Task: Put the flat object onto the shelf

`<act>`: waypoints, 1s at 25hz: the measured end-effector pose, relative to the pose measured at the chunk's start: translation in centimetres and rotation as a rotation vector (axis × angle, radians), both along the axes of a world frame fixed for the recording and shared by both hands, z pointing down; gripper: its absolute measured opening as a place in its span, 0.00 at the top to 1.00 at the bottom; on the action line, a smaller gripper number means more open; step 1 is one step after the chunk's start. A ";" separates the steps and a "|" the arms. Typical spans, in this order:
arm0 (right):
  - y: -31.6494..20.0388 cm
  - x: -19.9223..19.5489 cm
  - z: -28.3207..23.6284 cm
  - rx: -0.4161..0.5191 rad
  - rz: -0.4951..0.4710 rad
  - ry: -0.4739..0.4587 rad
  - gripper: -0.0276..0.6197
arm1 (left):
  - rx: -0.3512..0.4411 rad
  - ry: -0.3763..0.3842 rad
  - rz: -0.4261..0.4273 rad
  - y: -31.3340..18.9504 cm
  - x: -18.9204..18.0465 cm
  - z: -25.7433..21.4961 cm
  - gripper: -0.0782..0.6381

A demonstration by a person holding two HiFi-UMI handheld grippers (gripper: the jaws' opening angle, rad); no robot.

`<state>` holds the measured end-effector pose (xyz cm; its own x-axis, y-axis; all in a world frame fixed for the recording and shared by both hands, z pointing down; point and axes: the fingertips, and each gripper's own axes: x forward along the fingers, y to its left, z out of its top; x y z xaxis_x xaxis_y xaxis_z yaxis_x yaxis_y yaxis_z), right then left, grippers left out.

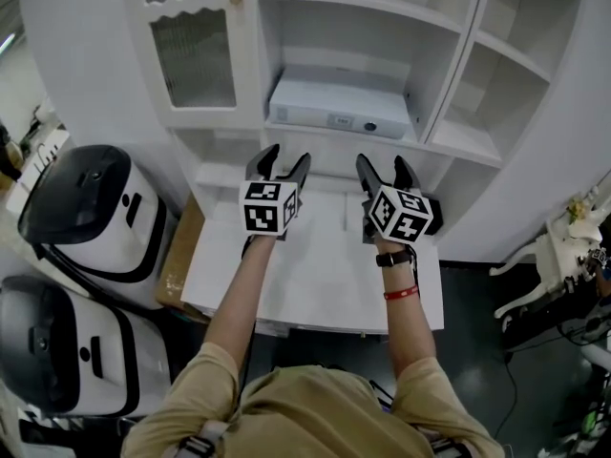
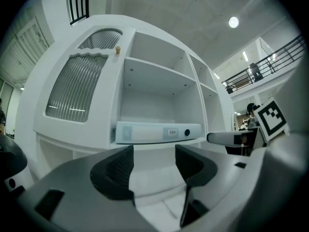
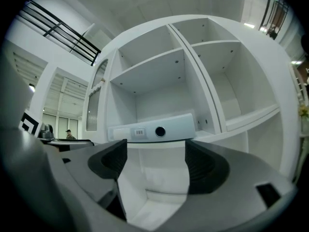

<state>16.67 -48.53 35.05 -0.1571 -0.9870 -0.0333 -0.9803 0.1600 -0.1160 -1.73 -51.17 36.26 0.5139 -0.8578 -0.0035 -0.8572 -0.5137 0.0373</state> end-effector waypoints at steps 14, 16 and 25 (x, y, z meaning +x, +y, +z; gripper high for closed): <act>5.0 -1.6 3.9 -0.005 -0.016 0.034 0.64 | 0.040 -0.014 -0.003 5.0 -0.9 3.1 0.71; 5.9 -1.9 4.4 0.001 -0.023 0.038 0.68 | 0.046 -0.020 -0.001 5.8 -1.1 3.7 0.73; 9.6 -3.4 8.9 -0.027 -0.027 0.096 0.79 | 0.013 -0.013 0.016 9.7 -0.8 9.1 0.80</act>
<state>13.27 -38.89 43.99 -0.1851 -0.9827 0.0102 -0.9824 0.1848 -0.0261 -2.50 -41.50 45.35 0.5277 -0.8494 -0.0077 -0.8492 -0.5277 0.0197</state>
